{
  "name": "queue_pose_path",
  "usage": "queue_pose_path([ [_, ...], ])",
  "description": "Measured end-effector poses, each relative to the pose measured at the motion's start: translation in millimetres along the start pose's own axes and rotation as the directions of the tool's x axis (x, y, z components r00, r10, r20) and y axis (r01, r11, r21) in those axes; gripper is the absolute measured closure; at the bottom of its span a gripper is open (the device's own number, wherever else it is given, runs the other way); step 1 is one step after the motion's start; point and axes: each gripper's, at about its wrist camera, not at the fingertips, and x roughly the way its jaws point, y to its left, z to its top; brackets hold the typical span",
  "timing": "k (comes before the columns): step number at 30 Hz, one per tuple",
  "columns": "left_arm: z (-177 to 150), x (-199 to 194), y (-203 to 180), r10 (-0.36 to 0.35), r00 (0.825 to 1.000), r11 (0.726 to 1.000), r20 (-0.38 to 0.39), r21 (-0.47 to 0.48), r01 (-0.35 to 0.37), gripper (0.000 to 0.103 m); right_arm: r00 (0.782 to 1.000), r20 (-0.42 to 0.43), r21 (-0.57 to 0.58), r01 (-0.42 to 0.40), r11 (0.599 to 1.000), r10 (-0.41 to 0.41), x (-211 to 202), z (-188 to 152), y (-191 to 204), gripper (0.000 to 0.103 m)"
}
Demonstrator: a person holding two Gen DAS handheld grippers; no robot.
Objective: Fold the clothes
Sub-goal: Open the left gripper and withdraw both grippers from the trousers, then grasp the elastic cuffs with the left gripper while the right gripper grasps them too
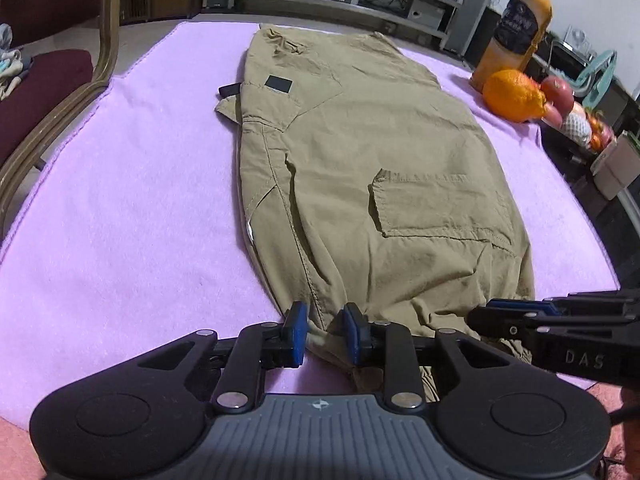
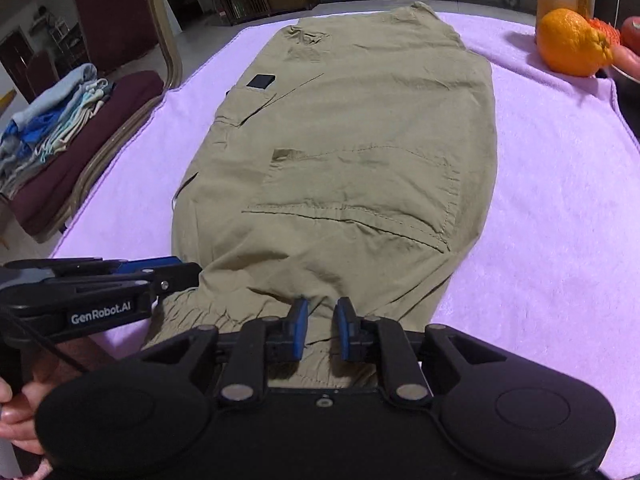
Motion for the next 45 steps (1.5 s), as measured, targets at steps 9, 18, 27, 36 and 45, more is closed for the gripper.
queue_pose_path([
  [9,-4,-44,6,-0.043,0.999,0.996,0.014,-0.080,0.044,0.055,0.986,0.065,0.193,-0.163,0.968,0.153,-68,-11,-29,0.057],
  [18,-15,-31,24,-0.253,0.967,0.920,-0.039,-0.320,0.228,0.040,0.939,0.119,0.568,-0.330,0.754,0.322,-57,-62,-95,0.050],
  [27,-11,-11,24,-0.323,0.945,0.890,-0.057,-0.358,0.283,0.040,0.935,0.144,0.576,-0.345,0.741,0.323,-36,-56,-98,0.058],
  [36,-9,2,13,-0.363,0.929,0.903,-0.069,-0.273,0.332,0.044,0.956,0.019,0.474,-0.267,0.839,0.293,-17,-45,-81,0.064],
  [45,-3,-8,10,-0.319,0.944,0.917,-0.085,-0.278,0.285,0.075,0.968,0.074,0.499,-0.245,0.831,0.240,-22,-44,-72,0.083],
])
